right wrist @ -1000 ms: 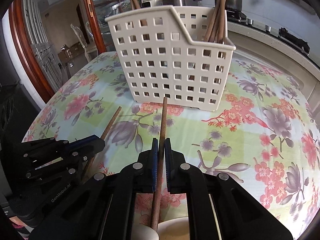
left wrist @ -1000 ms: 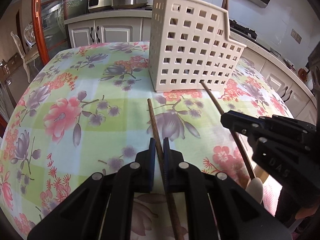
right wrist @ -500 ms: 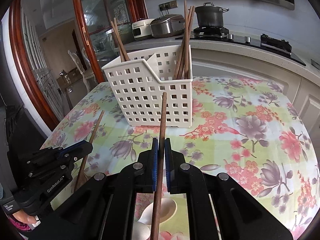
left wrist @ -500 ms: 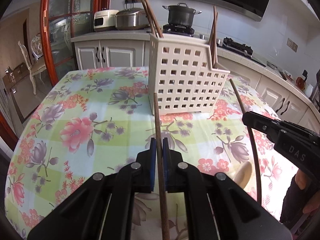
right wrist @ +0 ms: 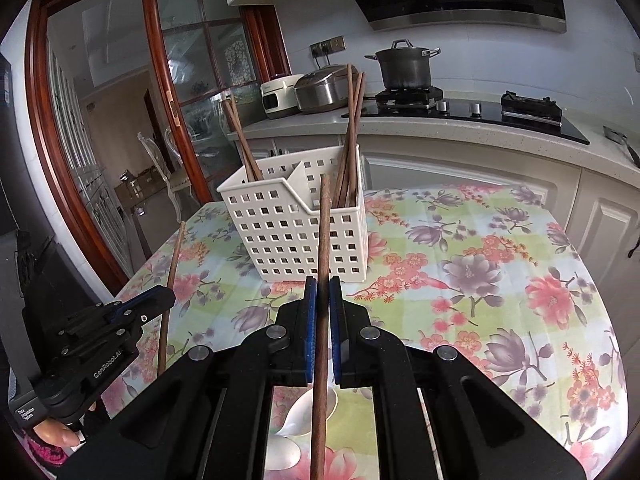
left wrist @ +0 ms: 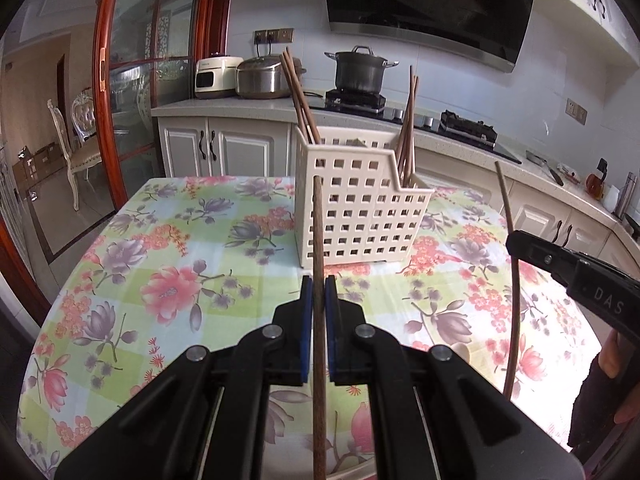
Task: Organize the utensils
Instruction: 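Lift the chopstick upright with the right tool and carry it over the caddy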
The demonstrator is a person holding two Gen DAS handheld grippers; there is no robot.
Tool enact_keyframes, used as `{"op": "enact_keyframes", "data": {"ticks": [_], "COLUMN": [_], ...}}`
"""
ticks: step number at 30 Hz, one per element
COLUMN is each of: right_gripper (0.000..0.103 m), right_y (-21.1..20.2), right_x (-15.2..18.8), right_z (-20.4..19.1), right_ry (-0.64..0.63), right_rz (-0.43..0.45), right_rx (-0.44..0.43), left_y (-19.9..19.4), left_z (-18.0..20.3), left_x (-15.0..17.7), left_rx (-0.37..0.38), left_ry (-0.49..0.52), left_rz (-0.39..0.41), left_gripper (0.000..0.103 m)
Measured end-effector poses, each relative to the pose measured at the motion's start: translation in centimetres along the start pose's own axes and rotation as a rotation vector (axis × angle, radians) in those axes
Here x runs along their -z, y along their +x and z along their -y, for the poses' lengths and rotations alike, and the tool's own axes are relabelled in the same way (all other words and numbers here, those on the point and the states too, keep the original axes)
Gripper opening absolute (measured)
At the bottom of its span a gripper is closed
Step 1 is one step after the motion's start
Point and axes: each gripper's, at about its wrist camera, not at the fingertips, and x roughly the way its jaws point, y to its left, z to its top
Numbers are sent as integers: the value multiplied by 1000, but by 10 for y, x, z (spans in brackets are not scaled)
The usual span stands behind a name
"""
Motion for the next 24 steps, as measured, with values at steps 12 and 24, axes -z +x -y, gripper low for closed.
{"op": "enact_keyframes", "data": {"ticks": [12,24], "right_gripper": [7,7], "right_y": [-46,-70], "right_x": [-9,-12], "right_z": [-9,-16], "right_ry": [-41,-67], "right_rz": [115,165], "right_rx": [-7,0], "left_y": [-42,-74], "left_z": [8,18], "left_x": [-11,-19], "left_rx": [12,14], "left_ry": [9,29], "left_rz": [106,198], "left_gripper": [6,6]}}
